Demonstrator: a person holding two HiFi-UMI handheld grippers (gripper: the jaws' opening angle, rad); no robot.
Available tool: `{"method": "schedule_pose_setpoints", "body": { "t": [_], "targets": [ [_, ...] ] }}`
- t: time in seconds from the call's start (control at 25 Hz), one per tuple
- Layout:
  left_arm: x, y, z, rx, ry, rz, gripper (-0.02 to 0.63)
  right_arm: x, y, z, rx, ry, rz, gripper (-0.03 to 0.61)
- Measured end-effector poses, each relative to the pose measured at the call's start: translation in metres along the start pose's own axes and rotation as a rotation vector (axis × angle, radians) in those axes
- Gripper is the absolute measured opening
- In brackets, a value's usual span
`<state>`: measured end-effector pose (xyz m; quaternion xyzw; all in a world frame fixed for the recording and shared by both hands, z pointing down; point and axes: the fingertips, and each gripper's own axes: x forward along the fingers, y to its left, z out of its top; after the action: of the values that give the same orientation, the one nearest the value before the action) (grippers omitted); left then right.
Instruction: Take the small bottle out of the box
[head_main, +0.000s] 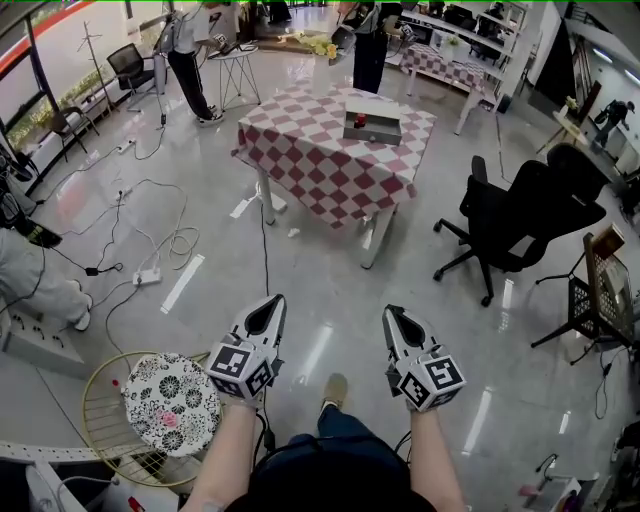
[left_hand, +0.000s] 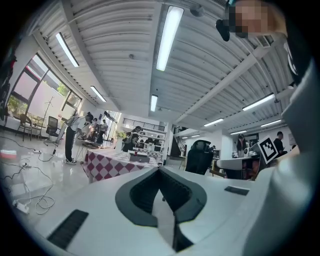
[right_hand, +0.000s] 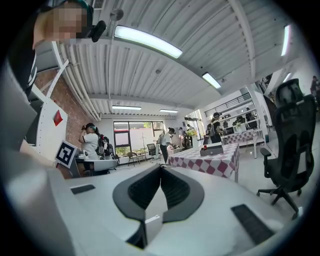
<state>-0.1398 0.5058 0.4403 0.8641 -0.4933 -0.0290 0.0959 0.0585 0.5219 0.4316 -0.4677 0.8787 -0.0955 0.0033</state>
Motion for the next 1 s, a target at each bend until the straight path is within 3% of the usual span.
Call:
{"method": "schedule_pose_setpoints", "body": {
  "t": [1.0],
  "targets": [
    [0.174,0.040,0.029,0.022,-0.035,0.049,0.003,0.118,-0.132,0.028,0.013,0.024,0.056,0.005]
  ]
}}
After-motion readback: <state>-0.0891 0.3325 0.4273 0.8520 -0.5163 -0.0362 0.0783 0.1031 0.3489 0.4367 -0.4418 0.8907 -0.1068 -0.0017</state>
